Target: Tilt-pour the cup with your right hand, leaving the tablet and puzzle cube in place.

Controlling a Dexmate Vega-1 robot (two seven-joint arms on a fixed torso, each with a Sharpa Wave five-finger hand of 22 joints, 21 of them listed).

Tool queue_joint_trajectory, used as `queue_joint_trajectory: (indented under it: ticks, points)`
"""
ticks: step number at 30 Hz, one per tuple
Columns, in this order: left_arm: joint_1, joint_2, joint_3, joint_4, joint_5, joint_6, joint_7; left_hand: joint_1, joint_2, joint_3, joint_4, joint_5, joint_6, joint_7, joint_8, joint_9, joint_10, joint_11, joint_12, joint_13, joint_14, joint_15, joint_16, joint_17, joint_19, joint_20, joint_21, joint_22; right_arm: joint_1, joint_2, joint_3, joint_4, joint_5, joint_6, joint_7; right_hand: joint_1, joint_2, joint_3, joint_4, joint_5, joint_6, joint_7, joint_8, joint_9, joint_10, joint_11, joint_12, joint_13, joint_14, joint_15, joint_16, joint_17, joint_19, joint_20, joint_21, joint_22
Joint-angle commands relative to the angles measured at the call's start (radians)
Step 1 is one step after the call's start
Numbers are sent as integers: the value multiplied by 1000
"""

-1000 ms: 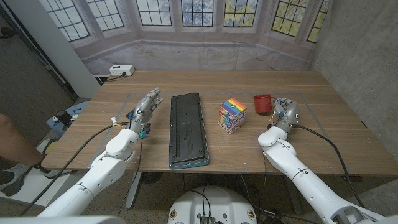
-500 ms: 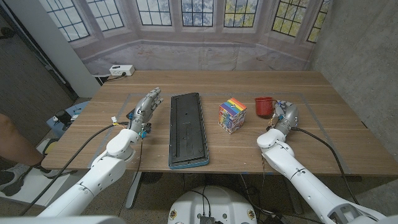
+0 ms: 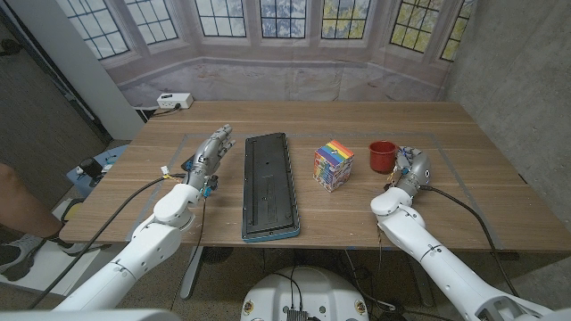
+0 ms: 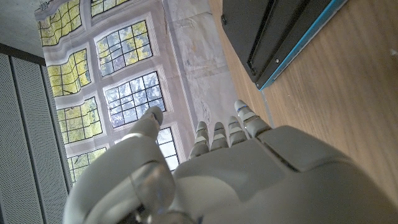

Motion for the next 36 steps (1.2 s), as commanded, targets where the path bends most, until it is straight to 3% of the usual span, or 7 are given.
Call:
queue_joint_trajectory:
  ticks: [1,15,18,36]
  points:
    - [9,2,-1,-10,4,-2,4,11,-3,-1,1,6,4,-4,1,4,6,1,1,5,4,1,1,4,5,6,0,5,-31,-24,5,-54,10,-33,17,-10,-3,-3,1,0,-12,4,-4,2,-12,2,-4,4,-6,-103,-3,3,1,-89,1,4]
    - [34,9,-15,-21,-2,-10,9,12,-3,-2,2,6,4,-4,1,4,6,-1,1,5,5,2,1,4,5,6,0,5,-44,-54,-3,-110,18,-85,73,-40,-9,-15,10,-2,-123,8,-34,-1,-132,20,-42,3,-63,-88,-22,10,-24,-62,-7,4]
    - [35,9,-16,-18,-3,-12,8,12,-3,-2,2,6,4,-3,0,4,6,-1,1,5,4,2,1,4,5,6,0,5,-47,-57,-3,-119,20,-94,80,-51,-10,-18,13,-1,-155,6,-39,-3,-168,14,-48,2,-82,-81,-27,13,-31,-54,-9,4]
    - [27,6,-15,2,-15,-17,-14,13,-3,-2,2,6,4,-3,1,4,6,0,0,5,3,1,0,4,5,6,0,5,-81,-105,-5,-224,24,-187,137,-55,-22,-22,5,3,-251,5,-41,-9,-270,5,-54,-3,-150,-53,-45,18,-60,-37,-15,3]
